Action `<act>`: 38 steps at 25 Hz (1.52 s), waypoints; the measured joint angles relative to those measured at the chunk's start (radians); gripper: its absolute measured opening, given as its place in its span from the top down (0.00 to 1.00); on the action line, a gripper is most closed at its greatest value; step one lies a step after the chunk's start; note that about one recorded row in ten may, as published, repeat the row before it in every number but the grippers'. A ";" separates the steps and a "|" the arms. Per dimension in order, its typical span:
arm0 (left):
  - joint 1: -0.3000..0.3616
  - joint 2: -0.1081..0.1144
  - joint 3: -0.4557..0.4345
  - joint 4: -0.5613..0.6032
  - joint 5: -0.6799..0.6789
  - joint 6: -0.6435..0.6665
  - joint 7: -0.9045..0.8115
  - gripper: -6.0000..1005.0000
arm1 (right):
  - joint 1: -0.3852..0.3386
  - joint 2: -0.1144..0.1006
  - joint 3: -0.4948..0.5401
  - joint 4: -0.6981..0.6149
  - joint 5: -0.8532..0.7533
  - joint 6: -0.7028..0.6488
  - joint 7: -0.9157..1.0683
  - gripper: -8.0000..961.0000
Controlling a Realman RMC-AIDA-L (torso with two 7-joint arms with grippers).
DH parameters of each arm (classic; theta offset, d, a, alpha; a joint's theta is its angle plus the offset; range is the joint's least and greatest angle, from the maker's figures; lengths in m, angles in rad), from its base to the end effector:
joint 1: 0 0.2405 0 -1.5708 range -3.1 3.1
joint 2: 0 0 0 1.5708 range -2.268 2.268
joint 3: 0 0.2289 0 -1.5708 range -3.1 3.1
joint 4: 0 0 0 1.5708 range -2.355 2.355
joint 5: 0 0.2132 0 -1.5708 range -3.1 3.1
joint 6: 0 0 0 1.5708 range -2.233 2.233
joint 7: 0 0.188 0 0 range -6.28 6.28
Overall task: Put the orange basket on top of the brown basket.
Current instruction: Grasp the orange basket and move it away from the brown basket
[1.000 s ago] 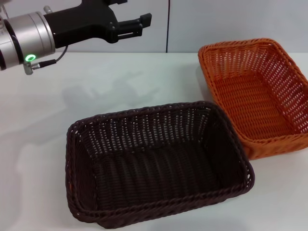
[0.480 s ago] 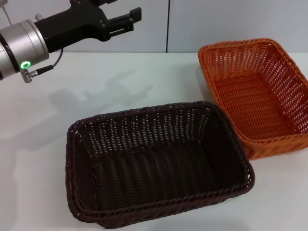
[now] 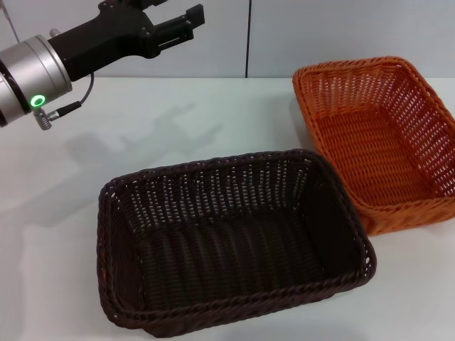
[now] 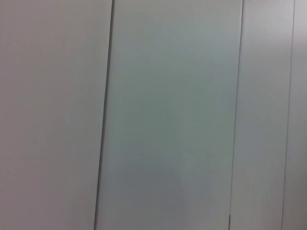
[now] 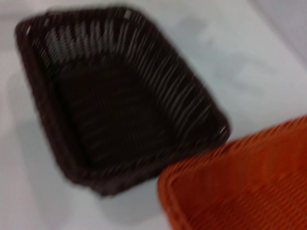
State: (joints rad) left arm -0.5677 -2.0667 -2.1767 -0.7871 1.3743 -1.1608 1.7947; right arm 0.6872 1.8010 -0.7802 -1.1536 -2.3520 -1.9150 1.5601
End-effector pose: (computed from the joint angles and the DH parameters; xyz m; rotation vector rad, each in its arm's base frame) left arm -0.1467 0.4299 0.0380 -2.2583 -0.4152 -0.9898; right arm 0.2037 0.3614 0.1222 -2.9076 0.1089 -0.2160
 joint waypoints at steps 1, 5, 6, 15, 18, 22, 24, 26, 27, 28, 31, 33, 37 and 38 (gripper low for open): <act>0.000 0.000 0.000 0.002 -0.003 0.000 0.000 0.16 | 0.006 0.000 -0.010 0.001 -0.026 -0.010 -0.001 0.25; -0.002 0.000 0.000 0.019 -0.023 0.000 -0.001 0.16 | 0.035 0.002 -0.040 0.011 -0.116 -0.014 -0.023 0.25; -0.003 0.000 0.000 0.022 -0.025 0.000 -0.001 0.16 | 0.043 0.003 -0.040 0.024 -0.132 -0.007 -0.032 0.25; -0.011 0.000 0.036 0.048 -0.054 -0.005 0.000 0.16 | 0.074 0.041 -0.065 0.155 -0.190 0.137 -0.103 0.25; -0.011 0.000 0.042 0.048 -0.062 -0.008 0.000 0.16 | 0.077 0.055 -0.088 0.182 -0.197 0.168 -0.117 0.25; -0.019 0.002 0.051 0.047 -0.067 -0.004 0.000 0.16 | 0.083 0.071 -0.119 0.209 -0.206 0.196 -0.126 0.25; -0.021 0.002 0.051 0.045 -0.070 -0.004 -0.001 0.16 | 0.088 0.080 -0.128 0.224 -0.218 0.207 -0.131 0.25; -0.022 0.002 0.051 0.044 -0.071 -0.005 -0.001 0.16 | 0.090 0.086 -0.144 0.246 -0.229 0.230 -0.132 0.25; -0.022 0.002 0.051 0.044 -0.073 -0.005 -0.001 0.16 | 0.091 0.089 -0.153 0.262 -0.232 0.248 -0.133 0.25; -0.022 0.002 0.051 0.044 -0.073 -0.005 -0.001 0.16 | 0.091 0.091 -0.162 0.286 -0.233 0.272 -0.139 0.25; -0.022 0.002 0.051 0.044 -0.073 -0.005 -0.001 0.16 | 0.089 0.094 -0.159 0.300 -0.228 0.284 -0.155 0.25; -0.022 0.002 0.051 0.046 -0.076 -0.005 0.000 0.16 | 0.074 0.102 -0.137 0.287 -0.204 0.289 -0.187 0.25; -0.020 0.002 0.052 0.049 -0.077 -0.006 0.000 0.16 | 0.050 0.116 -0.109 0.245 -0.176 0.293 -0.209 0.34; -0.020 0.002 0.052 0.049 -0.077 -0.007 0.000 0.16 | 0.046 0.118 -0.091 0.231 -0.171 0.292 -0.210 0.36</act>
State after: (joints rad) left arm -0.5873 -2.0647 -2.1245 -0.7378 1.2973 -1.1673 1.7946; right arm 0.7330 1.9191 -0.8715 -0.9229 -2.5227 -1.6229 1.3502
